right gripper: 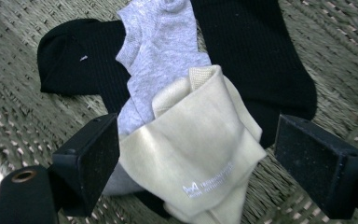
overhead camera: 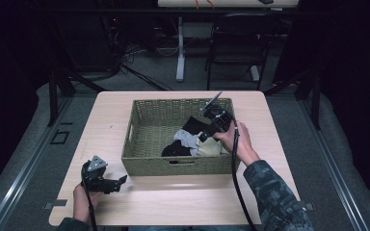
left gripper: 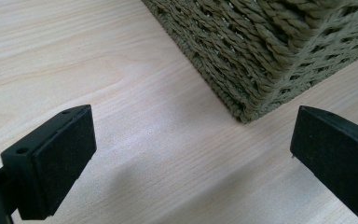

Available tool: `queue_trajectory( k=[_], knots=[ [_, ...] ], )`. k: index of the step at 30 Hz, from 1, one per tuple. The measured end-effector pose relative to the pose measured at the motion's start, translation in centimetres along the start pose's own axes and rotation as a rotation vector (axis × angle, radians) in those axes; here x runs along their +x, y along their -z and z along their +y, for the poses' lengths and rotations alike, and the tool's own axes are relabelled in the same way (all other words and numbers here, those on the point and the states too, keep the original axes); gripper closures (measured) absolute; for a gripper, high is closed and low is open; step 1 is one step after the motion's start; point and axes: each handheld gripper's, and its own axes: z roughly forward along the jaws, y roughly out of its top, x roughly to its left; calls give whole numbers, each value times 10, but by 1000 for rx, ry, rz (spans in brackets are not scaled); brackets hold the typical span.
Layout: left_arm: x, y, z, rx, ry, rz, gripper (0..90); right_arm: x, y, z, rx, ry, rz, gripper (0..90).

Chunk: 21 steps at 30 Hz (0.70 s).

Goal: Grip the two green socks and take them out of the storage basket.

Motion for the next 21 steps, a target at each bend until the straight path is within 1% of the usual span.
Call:
queue_trajectory(
  k=[1, 2, 3, 4, 6, 7, 8, 10, 11, 12, 14, 15, 16, 17, 18, 19, 20, 21],
  knots=[
    [0, 0, 0, 1, 0, -1, 3, 0, -2, 1, 5, -1, 2, 139],
    [1, 0, 0, 3, -3, -7, 3, 1, -7, 2, 7, -9, -6, 142],
    [0, 0, 0, 4, -1, -7, 3, 1, -7, 2, 7, -9, -6, 142],
    [1, 0, 0, 4, -3, -7, 3, 1, -13, 3, 15, -25, 1, 148],
    [1, 0, 0, 5, -4, -8, 3, 1, -15, 4, 17, -28, -6, 149],
    [1, 0, 0, 5, -4, -8, 3, 1, -19, 5, 13, -38, -9, 157],
    [1, 0, 0, 4, -5, -8, 3, 0, -21, 6, 24, -37, -8, 173],
    [1, 0, 0, 4, -3, -9, 3, -1, -27, 8, 26, -56, -9, 188],
    [1, 0, 0, 4, -3, -9, 3, -1, -33, 9, 20, -76, -10, 201],
    [1, 0, 0, 3, -4, -9, 3, -1, -33, 9, 20, -76, -10, 201],
    [1, 0, 0, 3, -2, -9, 3, -4, -38, 12, 49, -69, -14, 209],
    [1, 0, 0, 3, -1, -9, 3, -5, -40, 12, 55, -72, -10, 214],
    [1, 0, 0, 4, 0, -9, 3, -6, -43, 12, 57, -77, -16, 223],
    [1, 0, 0, 4, 1, -9, 3, -7, -44, 14, 72, -79, -23, 236],
    [1, 0, -1, 4, 1, -9, 3, -7, -46, 13, 61, -97, -22, 263],
    [1, 0, -1, 4, 0, -10, 3, -9, -47, 14, 75, -94, -17, 297],
    [1, 0, -1, 4, -1, -9, 3, -9, -48, 14, 74, -109, -11, 377],
    [1, 1, -1, 6, 0, -10, 3, -10, -49, 14, 78, -114, -7, 416]
  ],
)
